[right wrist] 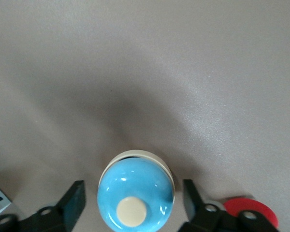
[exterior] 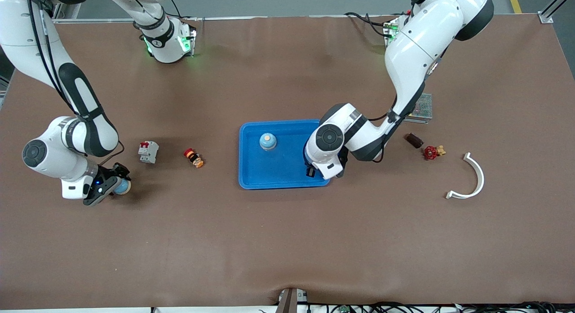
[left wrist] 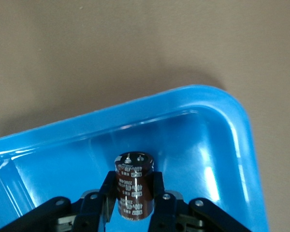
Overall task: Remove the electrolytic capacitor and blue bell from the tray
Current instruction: 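Set the bell down with the right gripper while the left gripper carries the capacitor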
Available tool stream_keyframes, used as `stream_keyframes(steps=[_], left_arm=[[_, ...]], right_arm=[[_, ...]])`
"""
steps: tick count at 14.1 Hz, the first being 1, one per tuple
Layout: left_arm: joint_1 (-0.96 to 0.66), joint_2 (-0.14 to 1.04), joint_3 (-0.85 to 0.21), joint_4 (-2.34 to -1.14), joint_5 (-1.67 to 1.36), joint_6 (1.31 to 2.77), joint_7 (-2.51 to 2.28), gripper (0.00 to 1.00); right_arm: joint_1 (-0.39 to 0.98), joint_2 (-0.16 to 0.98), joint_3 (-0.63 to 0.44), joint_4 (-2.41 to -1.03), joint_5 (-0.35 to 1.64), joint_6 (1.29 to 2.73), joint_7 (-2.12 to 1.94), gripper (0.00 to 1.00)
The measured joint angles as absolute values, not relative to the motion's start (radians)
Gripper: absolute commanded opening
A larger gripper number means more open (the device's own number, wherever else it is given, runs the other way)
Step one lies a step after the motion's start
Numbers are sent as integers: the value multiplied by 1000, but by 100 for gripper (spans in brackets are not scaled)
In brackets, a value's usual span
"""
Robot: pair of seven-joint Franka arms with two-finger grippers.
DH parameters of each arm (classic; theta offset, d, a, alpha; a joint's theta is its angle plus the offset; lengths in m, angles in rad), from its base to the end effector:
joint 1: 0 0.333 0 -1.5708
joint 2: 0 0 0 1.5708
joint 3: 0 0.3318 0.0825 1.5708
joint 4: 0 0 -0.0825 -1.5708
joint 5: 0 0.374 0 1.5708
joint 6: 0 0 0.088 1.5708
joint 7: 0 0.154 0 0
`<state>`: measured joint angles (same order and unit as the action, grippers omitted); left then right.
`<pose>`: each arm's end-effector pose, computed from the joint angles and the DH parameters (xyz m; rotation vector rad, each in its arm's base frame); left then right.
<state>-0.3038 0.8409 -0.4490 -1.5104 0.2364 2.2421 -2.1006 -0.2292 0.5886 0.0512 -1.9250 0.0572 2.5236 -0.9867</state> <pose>0.5551 -0.4411 0.1676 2.4682 1.9278 -0.2367 0.6192 -0.1108 0.1564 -2.8779 -1.1386 -0.0658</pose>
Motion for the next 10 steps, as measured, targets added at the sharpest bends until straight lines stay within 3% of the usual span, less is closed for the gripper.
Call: stream_keyframes(steps=[3,10], left_arm=[[-296,812,-449,-1495,239,2198,-2080,0],[-258,697,-449,-1491,239,2036,-1956,0]], right_arm=[[-229,586,54,-1894,61,2462,-985,100],[-153,507,74,-1601,76,1914,-689,100]])
